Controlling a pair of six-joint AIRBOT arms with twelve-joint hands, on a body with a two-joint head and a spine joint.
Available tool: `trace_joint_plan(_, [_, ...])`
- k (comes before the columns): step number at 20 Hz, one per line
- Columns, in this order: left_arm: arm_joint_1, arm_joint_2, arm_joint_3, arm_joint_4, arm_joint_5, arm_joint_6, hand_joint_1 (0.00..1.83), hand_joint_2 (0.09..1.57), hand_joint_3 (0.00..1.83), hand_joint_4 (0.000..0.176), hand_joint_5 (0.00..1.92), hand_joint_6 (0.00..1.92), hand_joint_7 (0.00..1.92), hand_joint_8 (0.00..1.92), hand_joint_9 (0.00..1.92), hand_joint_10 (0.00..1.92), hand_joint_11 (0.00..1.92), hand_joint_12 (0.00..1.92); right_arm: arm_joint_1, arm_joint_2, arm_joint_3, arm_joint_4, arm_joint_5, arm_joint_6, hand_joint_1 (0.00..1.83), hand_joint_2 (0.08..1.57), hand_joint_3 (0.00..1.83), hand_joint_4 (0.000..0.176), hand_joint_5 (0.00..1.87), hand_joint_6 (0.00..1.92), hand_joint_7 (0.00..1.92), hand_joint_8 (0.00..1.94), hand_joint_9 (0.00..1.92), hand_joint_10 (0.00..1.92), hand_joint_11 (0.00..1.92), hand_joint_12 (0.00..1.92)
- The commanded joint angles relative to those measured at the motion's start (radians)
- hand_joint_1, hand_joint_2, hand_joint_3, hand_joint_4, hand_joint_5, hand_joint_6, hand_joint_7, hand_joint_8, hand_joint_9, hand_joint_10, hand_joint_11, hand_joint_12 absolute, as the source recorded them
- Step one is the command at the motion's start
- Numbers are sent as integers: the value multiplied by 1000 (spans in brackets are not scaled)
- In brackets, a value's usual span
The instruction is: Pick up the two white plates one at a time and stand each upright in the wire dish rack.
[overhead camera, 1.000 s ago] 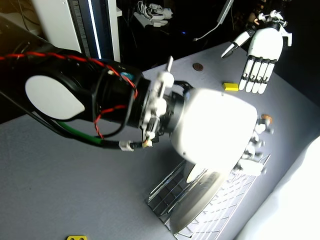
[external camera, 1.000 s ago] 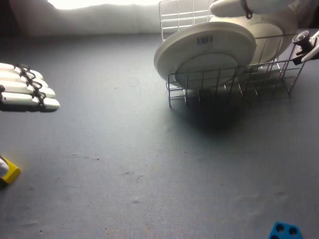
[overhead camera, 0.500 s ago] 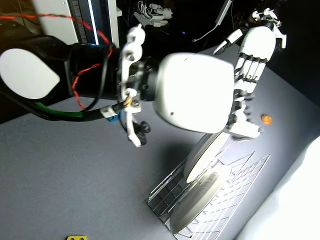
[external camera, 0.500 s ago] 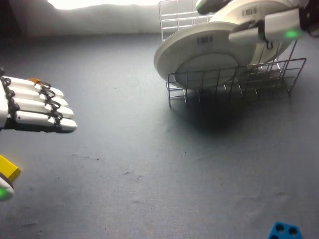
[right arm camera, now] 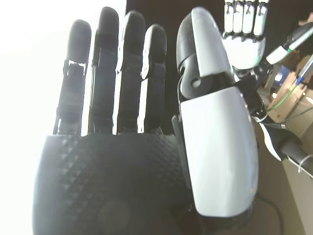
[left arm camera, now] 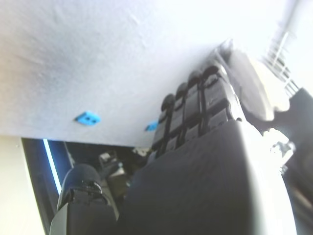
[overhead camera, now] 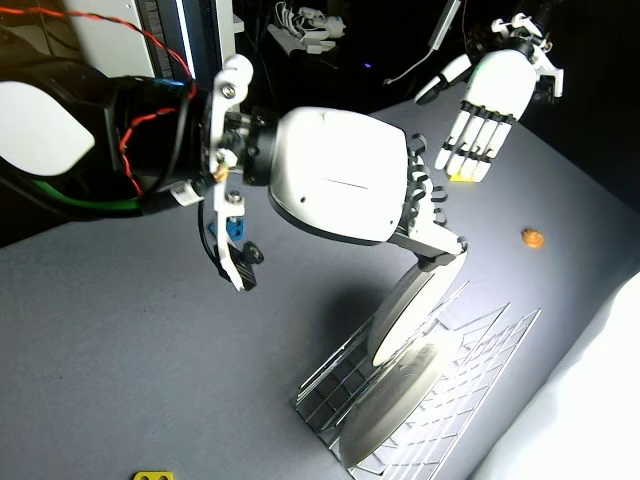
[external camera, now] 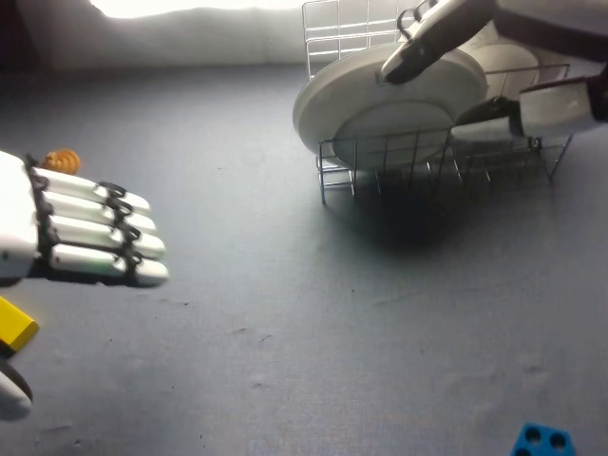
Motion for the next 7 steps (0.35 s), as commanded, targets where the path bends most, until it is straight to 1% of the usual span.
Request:
trace_joint_plan(1, [-15,18,-1,-57,-14,1,0,1097,10,0,93,7,110,9,93,11,70,50,7,6,-6,19,122,-16,1187,1046,0,0,870,32,915,27,851,74,300,1244])
trace_joint_plan(2, [-22,21,-12,-57,-12,1,0,1097,10,0,93,7,110,9,93,11,70,50,1,8,-15,22,134,-26,1187,1046,0,0,870,32,915,27,851,74,300,1244])
trace_joint_plan(3, [-26,22,-18,-57,-10,1,0,1119,2,0,163,12,218,20,206,2,13,326,-3,8,-18,34,134,-26,1168,1109,0,0,959,779,1003,37,920,93,361,1247])
trace_joint_plan(4, [-28,23,-22,-57,-9,1,19,1152,1,0,326,13,434,19,395,26,2,666,-6,8,-21,39,133,-26,1207,1115,0,0,976,990,961,793,968,137,358,1349])
trace_joint_plan(5, [-28,24,-25,-57,-8,0,142,1155,0,0,476,37,590,40,552,74,56,963,-9,8,-25,40,132,-27,1202,1142,3,12,877,1173,951,984,914,411,417,1394])
trace_joint_plan(6, [-26,25,-25,-57,-8,0,345,1158,4,0,498,524,559,658,470,897,263,1358,-11,9,-28,41,130,-30,1178,1190,0,22,788,1322,873,1162,759,888,473,1473])
trace_joint_plan(7, [-24,25,-23,-57,-8,0,516,1145,0,0,383,1184,439,1309,432,1437,368,1632,-14,10,-30,42,128,-32,1171,1201,0,27,774,1357,840,1232,686,1181,516,1501])
